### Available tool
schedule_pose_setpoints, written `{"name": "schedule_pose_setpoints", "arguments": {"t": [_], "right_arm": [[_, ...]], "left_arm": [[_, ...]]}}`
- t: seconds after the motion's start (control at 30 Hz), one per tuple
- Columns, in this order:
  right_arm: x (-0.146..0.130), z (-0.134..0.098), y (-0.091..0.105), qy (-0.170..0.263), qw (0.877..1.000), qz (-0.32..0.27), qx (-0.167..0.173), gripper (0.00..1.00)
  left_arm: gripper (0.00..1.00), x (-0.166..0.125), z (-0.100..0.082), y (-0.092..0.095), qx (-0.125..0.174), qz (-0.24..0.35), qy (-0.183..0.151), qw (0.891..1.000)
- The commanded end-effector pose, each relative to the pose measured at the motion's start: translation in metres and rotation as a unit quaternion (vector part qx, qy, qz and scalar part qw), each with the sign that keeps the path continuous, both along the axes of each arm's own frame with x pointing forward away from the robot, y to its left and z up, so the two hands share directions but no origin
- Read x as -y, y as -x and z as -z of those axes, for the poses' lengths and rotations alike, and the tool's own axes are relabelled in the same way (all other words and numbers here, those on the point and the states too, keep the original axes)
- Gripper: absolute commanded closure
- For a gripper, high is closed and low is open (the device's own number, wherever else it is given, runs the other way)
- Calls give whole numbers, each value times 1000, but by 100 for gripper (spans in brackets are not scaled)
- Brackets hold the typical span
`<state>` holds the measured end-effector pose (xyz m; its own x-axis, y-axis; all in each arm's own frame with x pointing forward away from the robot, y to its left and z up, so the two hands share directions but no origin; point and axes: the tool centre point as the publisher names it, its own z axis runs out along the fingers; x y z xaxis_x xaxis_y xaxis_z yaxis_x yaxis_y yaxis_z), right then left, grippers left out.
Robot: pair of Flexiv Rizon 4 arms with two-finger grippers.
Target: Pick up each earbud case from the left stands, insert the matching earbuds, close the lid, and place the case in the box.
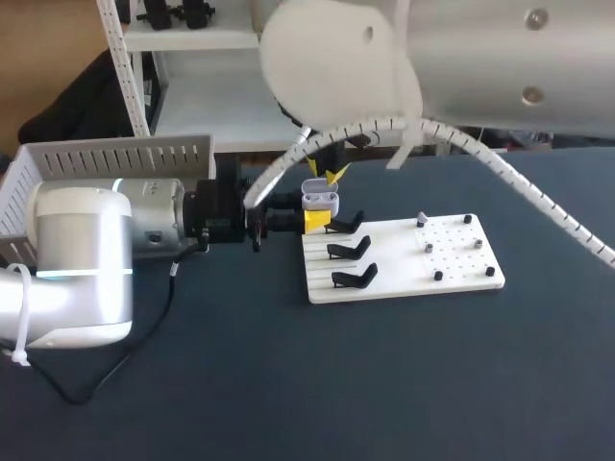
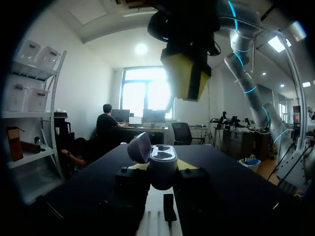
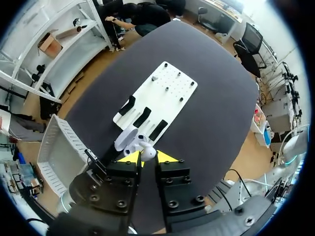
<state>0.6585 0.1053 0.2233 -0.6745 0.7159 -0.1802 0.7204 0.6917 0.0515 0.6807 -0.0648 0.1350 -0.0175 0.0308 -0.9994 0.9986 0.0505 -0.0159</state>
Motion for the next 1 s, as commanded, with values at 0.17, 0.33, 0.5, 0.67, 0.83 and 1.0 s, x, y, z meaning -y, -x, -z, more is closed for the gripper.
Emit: {"name": "schedule_pose_setpoints", "arguments": {"t": [0.17, 0.33, 0.5, 0.67, 0.83, 1.0], "right_arm": [[-2, 1, 4, 4, 1000, -7, 6, 100], [-7, 9, 3, 24, 1000, -5, -9, 100], [-5, 12, 5, 32, 999, -7, -19, 100], [-6, 16, 3, 48, 998, -14, -28, 100], [-9, 17, 0, 69, 997, -23, -31, 100], [-11, 18, -2, 93, 994, -29, -44, 100]], "left_arm": [[100, 0, 1, 0, 0, 0, 1, 1000], [100, 0, 1, 0, 0, 0, 1, 1000], [100, 0, 1, 0, 0, 0, 1, 1000], [100, 0, 1, 0, 0, 0, 1, 1000], [100, 0, 1, 0, 0, 0, 1, 1000], [100, 0, 1, 0, 0, 0, 1, 1000]]}}
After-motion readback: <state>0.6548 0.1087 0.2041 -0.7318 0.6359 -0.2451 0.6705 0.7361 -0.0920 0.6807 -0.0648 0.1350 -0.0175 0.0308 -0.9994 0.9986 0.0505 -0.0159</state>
